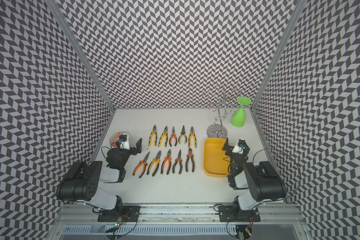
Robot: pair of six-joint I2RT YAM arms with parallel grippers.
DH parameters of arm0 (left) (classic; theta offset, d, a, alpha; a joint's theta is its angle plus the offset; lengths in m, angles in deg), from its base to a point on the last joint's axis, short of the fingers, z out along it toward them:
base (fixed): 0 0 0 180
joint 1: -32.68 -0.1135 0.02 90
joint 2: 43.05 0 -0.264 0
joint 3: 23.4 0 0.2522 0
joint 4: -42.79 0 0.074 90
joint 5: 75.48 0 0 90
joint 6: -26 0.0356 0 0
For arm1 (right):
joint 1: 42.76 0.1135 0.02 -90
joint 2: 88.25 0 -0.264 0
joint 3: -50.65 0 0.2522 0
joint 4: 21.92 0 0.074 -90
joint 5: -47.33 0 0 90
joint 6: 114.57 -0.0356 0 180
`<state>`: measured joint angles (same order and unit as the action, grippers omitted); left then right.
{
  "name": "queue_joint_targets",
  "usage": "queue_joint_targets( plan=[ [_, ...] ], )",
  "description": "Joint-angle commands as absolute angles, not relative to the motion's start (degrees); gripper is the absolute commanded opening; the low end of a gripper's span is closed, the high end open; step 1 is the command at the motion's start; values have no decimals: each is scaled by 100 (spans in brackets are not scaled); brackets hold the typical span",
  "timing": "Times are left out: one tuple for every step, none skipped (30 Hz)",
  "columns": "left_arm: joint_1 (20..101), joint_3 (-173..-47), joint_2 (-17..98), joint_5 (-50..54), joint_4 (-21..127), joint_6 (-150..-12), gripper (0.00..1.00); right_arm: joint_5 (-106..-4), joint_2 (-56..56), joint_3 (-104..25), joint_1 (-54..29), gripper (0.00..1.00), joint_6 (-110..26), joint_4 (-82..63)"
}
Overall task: Take the pliers out of the storage box
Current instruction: Reset both arms
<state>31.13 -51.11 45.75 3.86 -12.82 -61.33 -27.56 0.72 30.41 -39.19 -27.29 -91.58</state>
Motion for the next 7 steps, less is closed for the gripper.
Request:
queue_joint_targets(
  plan=[
    [3092, -5201, 4574, 318, -1390, -6166, 98, -2808, 111, 2962, -3945, 99, -2705, -9473],
    [3092, -5201, 4573, 316, -1381, -6164, 98, -2808, 113, 2959, -3947, 99, -2712, -9491],
    [3090, -5201, 4577, 310, -1384, -6166, 98, -2804, 113, 2959, -3945, 99, -2712, -9497],
    [3092, -5201, 4571, 311, -1386, -6163, 98, -2793, 113, 2973, -3956, 99, -2712, -9502],
    [3092, -5201, 4566, 318, -1391, -6166, 98, -2782, 113, 2981, -3958, 99, -2721, -9512],
    [3092, -5192, 4568, 318, -1398, -6164, 98, -2782, 113, 2977, -3960, 99, -2722, -9510],
    [3092, -5192, 4555, 321, -1397, -6164, 98, -2782, 113, 2982, -3956, 99, -2726, -9510]
  ],
)
